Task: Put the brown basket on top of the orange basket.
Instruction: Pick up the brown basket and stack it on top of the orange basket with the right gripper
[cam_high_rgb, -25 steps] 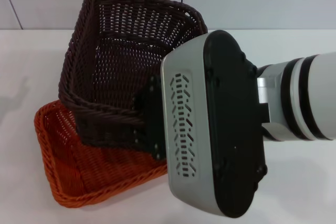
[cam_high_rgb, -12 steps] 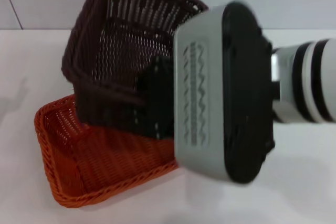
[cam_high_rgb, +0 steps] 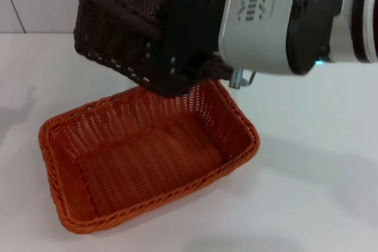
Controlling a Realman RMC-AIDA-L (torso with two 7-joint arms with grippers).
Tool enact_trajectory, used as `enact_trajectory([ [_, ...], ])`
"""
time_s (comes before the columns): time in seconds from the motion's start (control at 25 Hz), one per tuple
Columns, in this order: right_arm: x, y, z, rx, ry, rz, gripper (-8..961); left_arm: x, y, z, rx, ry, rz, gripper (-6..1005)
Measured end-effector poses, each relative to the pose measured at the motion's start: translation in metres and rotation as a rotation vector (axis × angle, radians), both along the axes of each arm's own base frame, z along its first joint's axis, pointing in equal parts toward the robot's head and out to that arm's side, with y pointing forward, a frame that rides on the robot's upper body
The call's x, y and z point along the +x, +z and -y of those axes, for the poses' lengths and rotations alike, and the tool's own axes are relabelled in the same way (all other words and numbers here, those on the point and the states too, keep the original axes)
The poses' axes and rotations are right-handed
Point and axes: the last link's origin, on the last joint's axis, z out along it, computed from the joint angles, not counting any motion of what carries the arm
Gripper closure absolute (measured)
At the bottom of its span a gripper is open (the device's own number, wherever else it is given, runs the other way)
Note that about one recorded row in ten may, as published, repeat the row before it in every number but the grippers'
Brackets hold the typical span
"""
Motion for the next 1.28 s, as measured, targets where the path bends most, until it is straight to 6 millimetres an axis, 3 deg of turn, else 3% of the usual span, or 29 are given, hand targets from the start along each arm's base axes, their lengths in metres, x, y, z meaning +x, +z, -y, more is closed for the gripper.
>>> enact_trajectory([
  [0.56, -0.019, 0.013, -0.040, 0.013, -0.043, -0.156, 803, 0.006, -0.005, -0.003, -0.006, -0.022, -0.003, 201],
  [1.04, -0.030, 0.018, -0.026, -0.039, -0.059, -0.187, 803, 0.002, -0.001, 0.005, 0.027, -0.015, -0.002, 201],
  [1.28, -0.031, 0.019, -0.018, -0.073, -0.068, -0.170, 803, -0.004, 0.012, 0.007, 0.104, 0.027, -0.021, 201],
])
